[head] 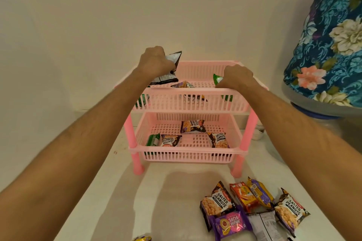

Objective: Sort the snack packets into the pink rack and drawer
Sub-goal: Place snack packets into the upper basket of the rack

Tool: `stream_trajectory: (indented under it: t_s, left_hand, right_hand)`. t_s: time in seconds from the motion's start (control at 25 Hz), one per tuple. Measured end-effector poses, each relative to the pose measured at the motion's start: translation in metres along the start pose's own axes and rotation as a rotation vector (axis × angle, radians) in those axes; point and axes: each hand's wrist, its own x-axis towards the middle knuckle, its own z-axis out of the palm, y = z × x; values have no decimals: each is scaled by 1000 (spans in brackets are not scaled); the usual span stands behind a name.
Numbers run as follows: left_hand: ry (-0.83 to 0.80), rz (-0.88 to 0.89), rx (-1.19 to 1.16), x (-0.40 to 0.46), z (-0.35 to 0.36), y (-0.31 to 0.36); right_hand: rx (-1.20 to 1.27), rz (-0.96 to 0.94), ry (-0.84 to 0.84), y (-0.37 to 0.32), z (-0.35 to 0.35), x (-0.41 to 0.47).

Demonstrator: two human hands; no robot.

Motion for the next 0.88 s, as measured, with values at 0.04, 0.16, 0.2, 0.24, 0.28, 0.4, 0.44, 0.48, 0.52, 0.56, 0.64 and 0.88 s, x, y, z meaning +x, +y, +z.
stream_trajectory:
  t_s: [0.04, 0.16, 0.2, 0.24, 0.28, 0.4, 0.44, 0.48, 0.52, 0.56, 0.64, 0.88]
  left_hand:
    - [-25, -20, 19, 4, 5, -4]
    - [-71, -63, 65, 15, 20, -14]
    - [-77, -76, 76, 18, 23, -17]
    - [-82, -82, 85, 21, 26, -18]
    - [-87, -84, 97, 23, 29, -20]
    - [-106, -91, 149, 28, 34, -20]
    - [-123, -94, 170, 28, 36, -19]
    - [-151, -97, 194, 27, 39, -19]
    - [-189, -101, 209, 26, 41, -19]
    - [-230, -110, 212, 25, 43, -19]
    - [-290, -132, 219, 24, 46, -20]
    - [-19, -51, 188, 9, 43, -21]
  right_hand:
    - [3, 7, 10, 1, 0, 0]
    - [3, 21, 113, 0, -6, 1]
    - [14, 19, 161, -3, -8, 1]
    - [29, 12, 210, -6, -11, 0]
    - [45, -2, 256, -10, -14, -3]
    - [83, -78, 342, -28, -23, -19]
    - [89, -111, 357, -35, -26, -26]
    - [91, -145, 374, -41, -28, -33]
    - [91, -177, 395, -47, -30, -42]
    - [94, -204, 414, -52, -30, -50]
    - [112, -245, 444, -60, -30, -66]
    - [283, -342, 349, -67, -13, -105]
